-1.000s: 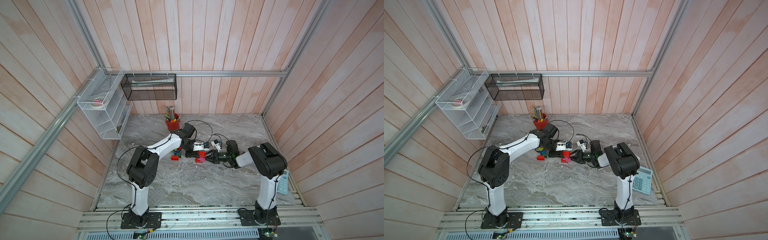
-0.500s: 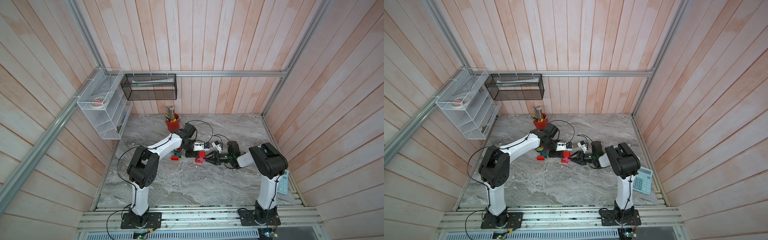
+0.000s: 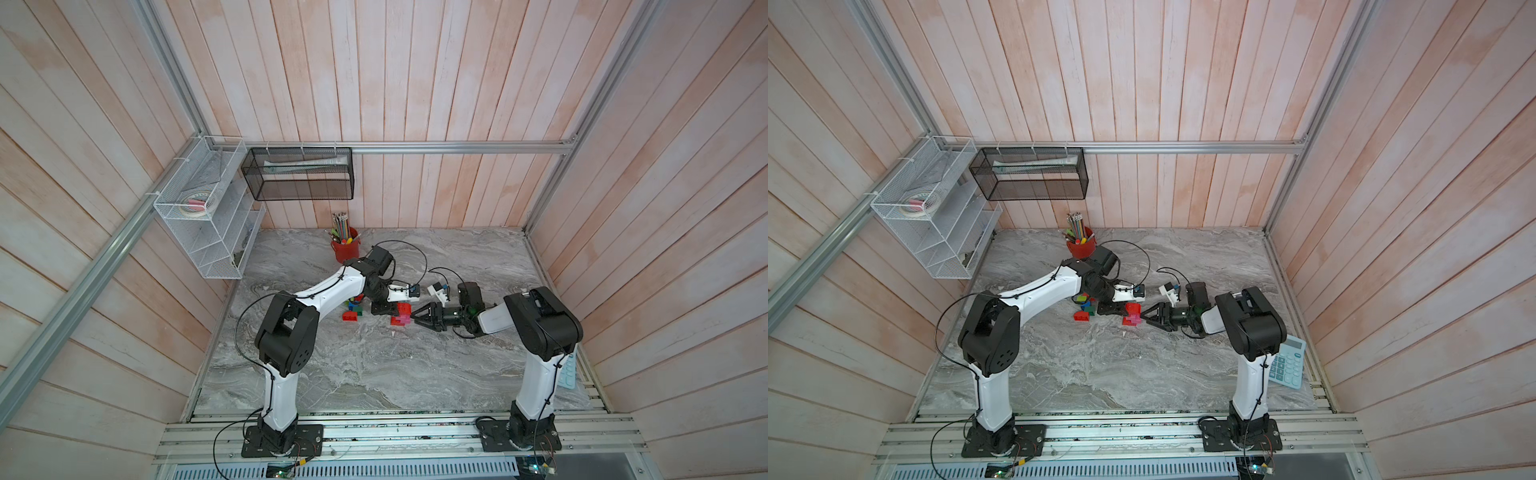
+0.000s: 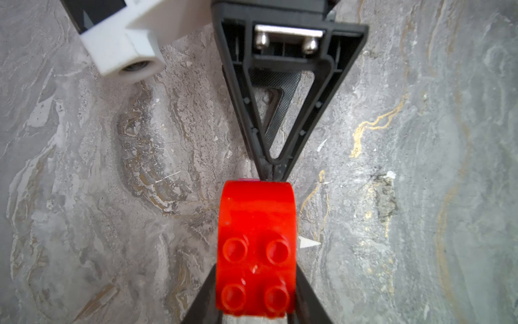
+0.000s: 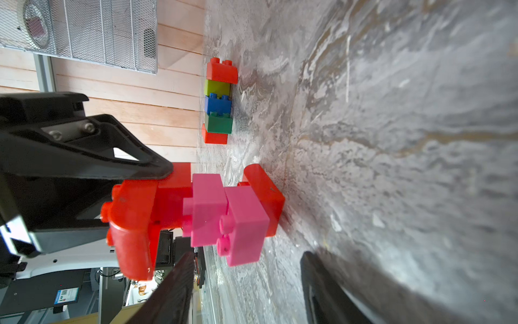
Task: Assemble the letter s with lego
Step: Assemble the lego brick with the lego brick.
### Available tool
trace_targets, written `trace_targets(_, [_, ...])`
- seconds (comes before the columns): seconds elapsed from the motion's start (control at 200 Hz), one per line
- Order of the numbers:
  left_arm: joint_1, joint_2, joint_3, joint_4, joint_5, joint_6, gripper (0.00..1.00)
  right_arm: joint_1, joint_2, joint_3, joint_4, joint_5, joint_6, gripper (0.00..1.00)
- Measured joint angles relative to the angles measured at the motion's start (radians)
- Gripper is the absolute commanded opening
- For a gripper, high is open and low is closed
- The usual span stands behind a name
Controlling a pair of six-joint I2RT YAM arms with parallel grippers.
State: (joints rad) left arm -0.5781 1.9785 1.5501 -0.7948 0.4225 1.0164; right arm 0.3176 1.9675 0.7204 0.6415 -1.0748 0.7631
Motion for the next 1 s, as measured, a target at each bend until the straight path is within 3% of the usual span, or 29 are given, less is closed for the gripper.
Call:
trace_targets(0.49, [-0.006,0.006,0.014,-0.013,-0.012,0.000,0.33,0.031,0.036,0.000,0.135,0.000,0.150,0.63])
trace_targets(1.0, [-0.008,0.006,0.015,-0.014,-0.016,0.000,0.34,0.034,0.066,0.010,0.178,0.004,0.204,0.62])
